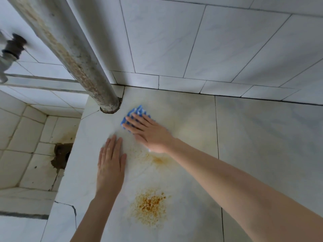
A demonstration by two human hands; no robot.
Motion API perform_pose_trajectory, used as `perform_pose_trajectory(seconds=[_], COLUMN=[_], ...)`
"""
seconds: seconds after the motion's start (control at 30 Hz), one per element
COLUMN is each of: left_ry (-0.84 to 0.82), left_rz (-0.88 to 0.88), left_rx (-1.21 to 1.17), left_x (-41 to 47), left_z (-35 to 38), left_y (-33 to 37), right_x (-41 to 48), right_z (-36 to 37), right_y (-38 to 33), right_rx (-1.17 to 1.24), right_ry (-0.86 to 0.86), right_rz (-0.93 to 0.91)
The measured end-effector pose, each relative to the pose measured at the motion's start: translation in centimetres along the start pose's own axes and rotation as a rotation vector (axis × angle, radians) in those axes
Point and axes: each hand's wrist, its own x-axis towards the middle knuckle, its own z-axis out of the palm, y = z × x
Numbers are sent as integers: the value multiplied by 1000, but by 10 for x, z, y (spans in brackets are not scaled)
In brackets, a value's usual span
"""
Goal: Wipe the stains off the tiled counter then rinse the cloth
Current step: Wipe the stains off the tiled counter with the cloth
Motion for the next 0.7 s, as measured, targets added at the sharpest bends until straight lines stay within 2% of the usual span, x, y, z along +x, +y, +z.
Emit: perform_pose_trajectory(seconds=[0.07,0.13,0.33,0.43,0.5,0.7], left_ry=[0,-12,-39,-63,-77,-82], left_rz=[-30,-38,-20,-3,9,11], left_rx=[14,17,2,4,1,-7], left_x=[-3,-9,-28,-38,-40,-46], left_z=[-1,-2,-11,-15,-17,-22], left_y=[2,4,-4,-10,-13,-28], right_x=[-26,-56,-158,-167,-150,-74], right_z=[5,9,9,7,11,22], right_y=[1,11,76,66,43,-62], right_rx=[-9,-16,65,120,118,137], right_ry=[2,9,123,104,111,150], right_rz=[-2,81,650,821,831,518])
